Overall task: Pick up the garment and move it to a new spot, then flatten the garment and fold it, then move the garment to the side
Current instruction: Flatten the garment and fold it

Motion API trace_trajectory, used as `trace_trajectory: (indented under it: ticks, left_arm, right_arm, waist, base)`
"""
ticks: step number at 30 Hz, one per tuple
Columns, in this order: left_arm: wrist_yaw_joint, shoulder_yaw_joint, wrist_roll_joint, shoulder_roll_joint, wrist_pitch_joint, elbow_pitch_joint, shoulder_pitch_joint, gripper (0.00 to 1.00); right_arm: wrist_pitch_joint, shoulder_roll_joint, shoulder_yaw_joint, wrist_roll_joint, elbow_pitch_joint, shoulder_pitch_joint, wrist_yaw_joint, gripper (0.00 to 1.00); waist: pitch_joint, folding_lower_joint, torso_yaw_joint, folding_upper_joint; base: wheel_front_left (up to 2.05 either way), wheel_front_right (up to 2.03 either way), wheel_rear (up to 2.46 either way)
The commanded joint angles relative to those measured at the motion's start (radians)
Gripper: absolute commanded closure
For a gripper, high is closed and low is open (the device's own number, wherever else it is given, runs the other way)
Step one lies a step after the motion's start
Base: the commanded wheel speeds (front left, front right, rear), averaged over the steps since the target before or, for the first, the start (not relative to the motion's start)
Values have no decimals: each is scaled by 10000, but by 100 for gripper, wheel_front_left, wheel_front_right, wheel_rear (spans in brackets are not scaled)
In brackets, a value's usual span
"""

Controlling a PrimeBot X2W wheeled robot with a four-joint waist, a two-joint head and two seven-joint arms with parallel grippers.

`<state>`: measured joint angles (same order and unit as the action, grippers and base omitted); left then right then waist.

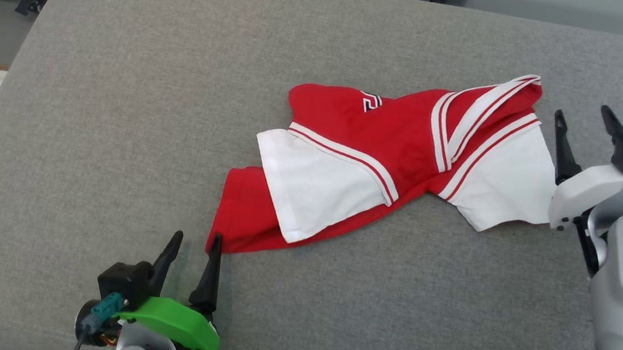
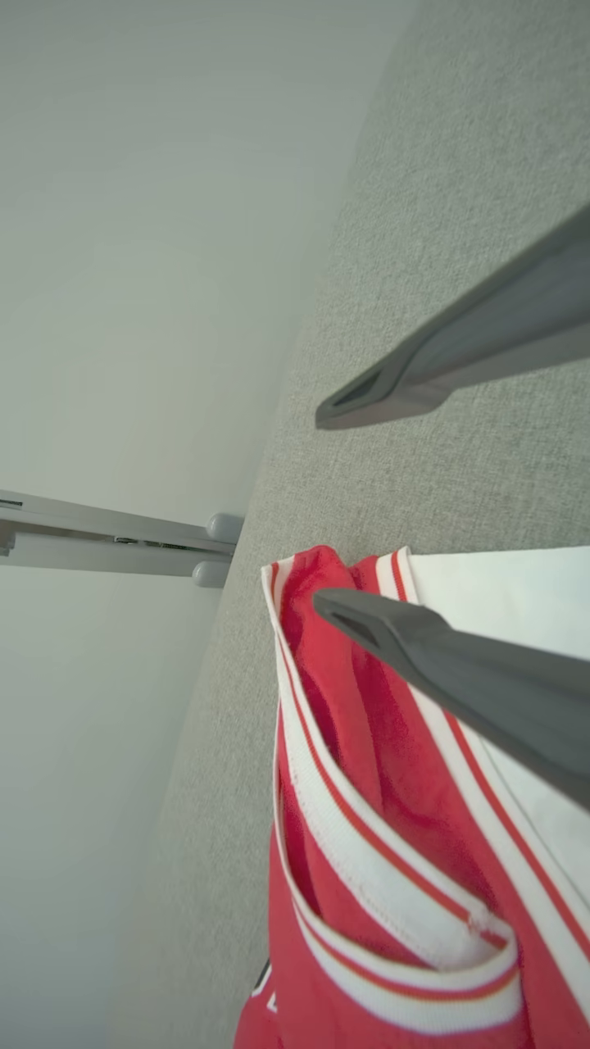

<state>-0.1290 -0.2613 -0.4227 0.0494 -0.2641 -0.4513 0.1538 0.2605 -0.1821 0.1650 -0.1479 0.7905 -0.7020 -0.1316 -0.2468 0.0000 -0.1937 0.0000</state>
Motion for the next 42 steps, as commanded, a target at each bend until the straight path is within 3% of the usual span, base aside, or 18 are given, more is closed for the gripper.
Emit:
trace_trajectory:
  ticks: [1, 12, 22, 42]
  left_arm:
    - [-28, 178, 187, 30, 0, 62, -108, 0]
    - [-28, 1037, 1003, 30, 1, 89, -690, 0]
    - [-28, 1163, 1138, 30, 1, -148, -1532, 0]
    - [-28, 1238, 1183, 31, -1, -934, -325, 0]
  right_arm:
    - [47, 143, -2, 130, -480, 372, 20, 0]
    - [55, 988, -324, 1140, -2950, 3624, 20, 0]
    - [57, 1248, -548, 1548, -3400, 5389, 20, 0]
    - [58, 1292, -705, 1403, -3381, 4249, 20, 0]
  waist:
    - [253, 0, 280, 0]
    - [1318, 0, 1097, 0]
    - [2013, 0, 1588, 0]
    - [592, 0, 1426, 0]
  base:
    - [0, 0, 0]
    - [0, 0, 0]
    - [0, 0, 0]
    - [0, 0, 0]
